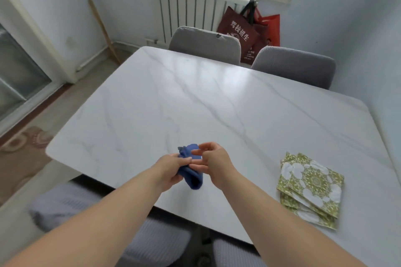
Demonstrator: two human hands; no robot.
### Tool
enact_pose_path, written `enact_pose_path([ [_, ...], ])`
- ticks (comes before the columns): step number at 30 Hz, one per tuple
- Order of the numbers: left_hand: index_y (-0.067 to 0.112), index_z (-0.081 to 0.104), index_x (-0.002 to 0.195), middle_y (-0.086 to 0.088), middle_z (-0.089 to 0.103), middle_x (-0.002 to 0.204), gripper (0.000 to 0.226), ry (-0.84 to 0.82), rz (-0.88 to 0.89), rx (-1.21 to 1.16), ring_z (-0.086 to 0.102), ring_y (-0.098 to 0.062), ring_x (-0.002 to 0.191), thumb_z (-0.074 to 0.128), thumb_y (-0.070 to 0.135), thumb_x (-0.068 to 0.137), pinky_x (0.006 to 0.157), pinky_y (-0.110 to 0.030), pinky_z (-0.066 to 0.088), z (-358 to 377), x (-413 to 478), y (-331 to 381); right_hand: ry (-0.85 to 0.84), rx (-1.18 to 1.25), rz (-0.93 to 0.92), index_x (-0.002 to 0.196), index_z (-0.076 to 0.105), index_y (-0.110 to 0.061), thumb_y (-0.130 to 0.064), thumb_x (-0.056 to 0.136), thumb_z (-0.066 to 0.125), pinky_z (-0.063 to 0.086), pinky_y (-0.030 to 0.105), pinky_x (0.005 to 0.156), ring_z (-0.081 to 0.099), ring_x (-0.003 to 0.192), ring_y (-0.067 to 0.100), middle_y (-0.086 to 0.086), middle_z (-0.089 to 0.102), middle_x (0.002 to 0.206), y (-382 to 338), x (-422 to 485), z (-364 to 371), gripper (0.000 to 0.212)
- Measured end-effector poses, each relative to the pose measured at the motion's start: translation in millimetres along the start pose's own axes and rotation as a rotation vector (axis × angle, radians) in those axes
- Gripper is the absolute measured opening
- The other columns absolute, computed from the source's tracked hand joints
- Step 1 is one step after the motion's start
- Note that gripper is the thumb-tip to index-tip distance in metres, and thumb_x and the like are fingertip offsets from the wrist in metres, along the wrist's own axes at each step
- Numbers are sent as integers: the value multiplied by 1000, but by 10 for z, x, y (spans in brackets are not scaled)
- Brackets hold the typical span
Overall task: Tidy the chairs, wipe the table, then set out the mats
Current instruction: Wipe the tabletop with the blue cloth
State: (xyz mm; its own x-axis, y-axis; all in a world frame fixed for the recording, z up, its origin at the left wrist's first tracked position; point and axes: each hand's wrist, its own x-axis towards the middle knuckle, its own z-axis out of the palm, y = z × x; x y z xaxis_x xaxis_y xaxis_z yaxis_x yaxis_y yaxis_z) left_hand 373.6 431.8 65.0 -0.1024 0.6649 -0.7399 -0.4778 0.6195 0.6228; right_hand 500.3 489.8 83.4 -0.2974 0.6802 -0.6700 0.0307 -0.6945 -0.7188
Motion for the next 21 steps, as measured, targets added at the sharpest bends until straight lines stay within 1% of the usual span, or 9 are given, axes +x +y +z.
enact_pose_path([
  [2, 0, 54, 124, -18, 64, 118, 31, 45, 15, -20, 63, -25, 100, 49, 1, 94, 76, -28, 52, -173, -50, 58, 167, -166, -37, 108, 52, -9, 4, 87, 42, 57, 40, 79, 65, 82, 28, 16, 61, 109, 47, 80, 76, 27],
  [4, 2, 54, 123, -16, 64, 116, 31, 55, 32, -57, 63, -23, 97, 47, -1, 93, 73, -28, 51, -378, -113, 147, 215, -267, 16, 120, 46, -15, -7, 87, 53, 51, 37, 83, 58, 90, 23, 10, 56, 109, 112, 152, 156, 35],
  [7, 3, 57, 116, -13, 66, 104, 29, 36, 35, -202, 64, -21, 85, 42, -4, 92, 63, -27, 51, -813, -187, 302, -19, -68, 210, 127, 39, -34, -22, 89, 64, 51, 43, 95, 62, 104, 31, 14, 55, 121, 199, 247, 469, 47],
  [10, 5, 59, 101, -11, 65, 86, 21, 80, -4, -303, 61, -19, 73, 44, -5, 89, 56, -26, 49, -1311, -228, 433, -188, 229, 249, 125, 53, -28, -4, 89, 62, 51, 36, 91, 67, 100, 34, 22, 65, 116, 303, 397, 941, 44],
  [12, 6, 59, 93, -9, 64, 79, 19, 135, -18, -324, 58, -19, 69, 45, -5, 88, 55, -25, 46, -1707, -233, 509, -191, 258, 241, 123, 59, -19, 9, 86, 57, 53, 32, 82, 68, 100, 34, 24, 65, 115, 371, 543, 1322, 47],
  [14, 7, 60, 95, -9, 64, 80, 23, 165, -15, -284, 57, -19, 70, 43, -6, 87, 56, -26, 44, -2089, -237, 601, -203, 277, 274, 122, 60, -11, 16, 84, 53, 56, 32, 75, 68, 99, 34, 26, 61, 116, 428, 688, 1722, 47],
  [16, 9, 61, 102, -10, 63, 84, 29, 200, -7, -214, 55, -19, 71, 41, -6, 87, 58, -27, 41, -2467, -225, 716, -214, 204, 273, 121, 61, -10, 19, 83, 51, 56, 32, 77, 67, 97, 33, 25, 61, 114, 451, 810, 2161, 49],
  [19, 13, 62, 102, -10, 64, 88, 33, 274, 64, -111, 55, -20, 73, 42, -8, 87, 60, -29, 43, -2951, -174, 925, -222, 39, 161, 120, 62, -13, 19, 81, 53, 52, 38, 95, 66, 101, 31, 18, 64, 114, 408, 968, 2766, 52],
  [21, 17, 62, 100, -9, 66, 94, 33, 304, 141, -57, 58, -21, 81, 43, -7, 88, 69, -30, 46, -3264, -123, 1105, -226, -4, 48, 117, 63, -16, 18, 81, 55, 53, 37, 93, 64, 102, 29, 10, 61, 118, 353, 1099, 3165, 50],
])
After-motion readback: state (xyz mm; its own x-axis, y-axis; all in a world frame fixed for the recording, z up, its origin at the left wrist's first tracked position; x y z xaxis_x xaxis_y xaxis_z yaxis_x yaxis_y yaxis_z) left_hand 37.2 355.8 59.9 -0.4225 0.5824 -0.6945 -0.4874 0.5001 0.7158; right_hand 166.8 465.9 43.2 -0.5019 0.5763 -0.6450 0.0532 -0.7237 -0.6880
